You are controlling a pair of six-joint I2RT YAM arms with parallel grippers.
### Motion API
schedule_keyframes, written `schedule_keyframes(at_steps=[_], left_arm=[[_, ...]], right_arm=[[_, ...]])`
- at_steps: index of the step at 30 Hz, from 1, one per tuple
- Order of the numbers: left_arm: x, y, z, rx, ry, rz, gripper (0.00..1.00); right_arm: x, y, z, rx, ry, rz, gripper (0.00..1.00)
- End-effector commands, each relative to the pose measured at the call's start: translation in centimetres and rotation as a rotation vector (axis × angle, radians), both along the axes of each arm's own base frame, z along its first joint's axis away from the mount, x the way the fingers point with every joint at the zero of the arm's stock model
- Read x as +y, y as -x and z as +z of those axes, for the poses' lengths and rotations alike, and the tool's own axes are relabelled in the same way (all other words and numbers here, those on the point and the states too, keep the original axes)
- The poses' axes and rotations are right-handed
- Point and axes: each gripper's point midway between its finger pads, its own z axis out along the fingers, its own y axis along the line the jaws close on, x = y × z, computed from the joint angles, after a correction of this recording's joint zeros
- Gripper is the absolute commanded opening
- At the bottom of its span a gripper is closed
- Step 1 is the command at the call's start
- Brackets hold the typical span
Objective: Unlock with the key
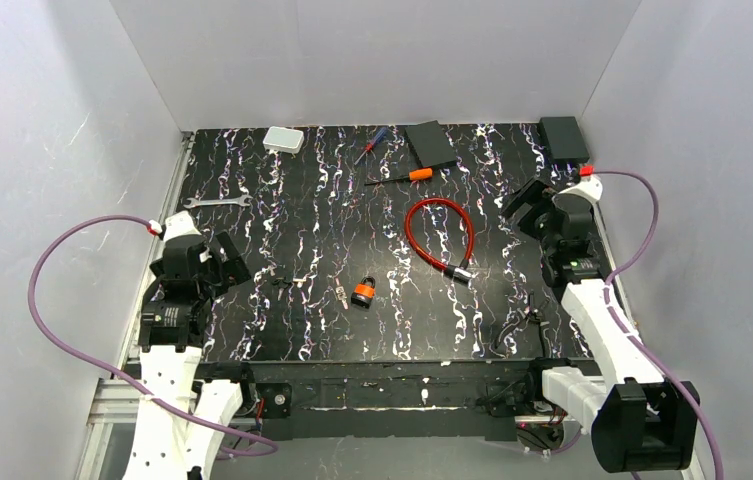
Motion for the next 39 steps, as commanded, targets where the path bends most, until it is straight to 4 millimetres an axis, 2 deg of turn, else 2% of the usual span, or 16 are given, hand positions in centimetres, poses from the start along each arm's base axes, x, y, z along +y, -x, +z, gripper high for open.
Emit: schedule_keyframes(at_steps=[1,2,3,4,5,6,7,11,15,21,31,35,39], left_arm=[[-0.2,0.2,-0.1,0.018,0.013,0.003,0.99],[0.0,0.2,-0.3,0.022,0.013,0.013,0.99],[0.1,0.3,-0.5,0.022,0.012,0.027,0.99],[0.2,0.3,-0.9,0.025,0.012,0.031,0.99],[0.2,0.2,-1.0,0.02,0.012,0.032,0.99],[0.2,0.2,-1.1,0.016,0.008,0.035,0.99],[0.4,0.2,-1.1,0.016,0.004,0.041,0.99],[0.7,0.4,-0.8,0.007,-0.008,0.056,0.99],[1.1,0.7,-0.7,-0.008,-0.016,0.079,0.99],[1.3,0.8,-0.5,-0.009,-0.024,0.092,0.99],[2.4,2.1,0.7,-0.076,-0.046,0.164,0.99],[2.7,2.4,1.0,-0.089,-0.053,0.181,0.99],[2.8,2.5,1.1,-0.097,-0.052,0.185,0.99]], right_arm=[[4.6,1.9,-1.9,0.08,-0.144,0.215,1.0],[6.9,2.5,-1.8,0.084,-0.177,0.342,1.0],[7.7,2.6,-1.9,0.103,-0.194,0.363,1.0],[8.5,2.8,-2.1,0.143,-0.19,0.374,0.94],[9.2,2.9,-2.0,0.159,-0.16,0.39,0.93],[13.3,3.1,-0.1,0.18,-0.041,0.451,0.97],[16.0,3.6,0.7,0.201,0.014,0.499,0.97],[21.5,5.6,1.1,0.202,0.109,0.601,0.97],[26.6,7.3,0.4,0.231,0.209,0.707,0.98],[33.5,9.1,-0.9,0.237,0.264,0.837,0.98],[44.9,12.3,-4.9,0.248,0.403,1.063,0.98],[48.1,12.8,-6.6,0.25,0.456,1.149,0.98],[49.5,12.6,-8.2,0.216,0.544,1.219,0.98]])
